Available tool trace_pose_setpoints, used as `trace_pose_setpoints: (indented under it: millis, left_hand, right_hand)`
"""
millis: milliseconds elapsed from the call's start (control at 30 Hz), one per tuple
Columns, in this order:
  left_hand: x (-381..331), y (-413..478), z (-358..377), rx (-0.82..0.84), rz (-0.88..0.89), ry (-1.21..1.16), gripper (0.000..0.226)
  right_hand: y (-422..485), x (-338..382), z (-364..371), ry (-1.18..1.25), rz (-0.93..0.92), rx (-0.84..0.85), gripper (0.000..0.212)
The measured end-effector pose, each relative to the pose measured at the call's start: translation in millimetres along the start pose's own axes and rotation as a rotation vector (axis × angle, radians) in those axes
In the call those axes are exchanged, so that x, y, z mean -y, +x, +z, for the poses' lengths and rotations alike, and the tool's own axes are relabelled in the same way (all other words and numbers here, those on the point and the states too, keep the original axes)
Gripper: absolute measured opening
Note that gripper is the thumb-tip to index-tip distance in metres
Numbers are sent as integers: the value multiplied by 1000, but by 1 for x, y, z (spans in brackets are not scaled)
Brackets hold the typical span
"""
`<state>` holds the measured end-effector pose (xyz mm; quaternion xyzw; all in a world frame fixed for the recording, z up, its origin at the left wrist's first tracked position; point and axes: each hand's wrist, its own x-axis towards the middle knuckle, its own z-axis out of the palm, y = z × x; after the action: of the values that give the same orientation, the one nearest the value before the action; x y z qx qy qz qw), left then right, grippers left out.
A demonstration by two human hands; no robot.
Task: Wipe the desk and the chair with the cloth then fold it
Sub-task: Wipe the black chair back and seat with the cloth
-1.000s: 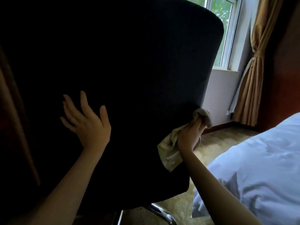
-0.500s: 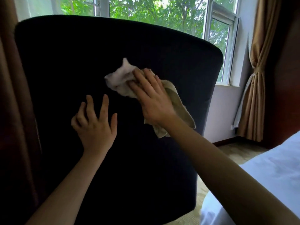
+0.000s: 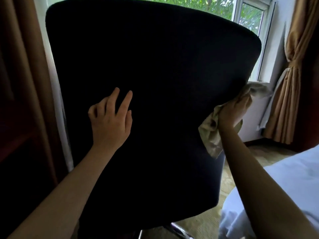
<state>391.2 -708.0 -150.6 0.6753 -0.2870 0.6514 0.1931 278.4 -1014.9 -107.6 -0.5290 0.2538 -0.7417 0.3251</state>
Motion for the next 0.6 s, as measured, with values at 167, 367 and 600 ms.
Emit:
trace_pose_setpoints:
  millis: [167,367,600]
  left_hand:
    - [1,-22,-14,-14,-322,-180,53]
    - [27,-102,-18,101,-765,-279,63]
    - [29,-171,-27,326,-969,-646,23]
  right_hand:
    - [-72,-75,-20,-76,193,-14,43]
    - [-153,-160,-55,-272,498,111,46]
    - [-220,-181,-78,-408,650,259,47]
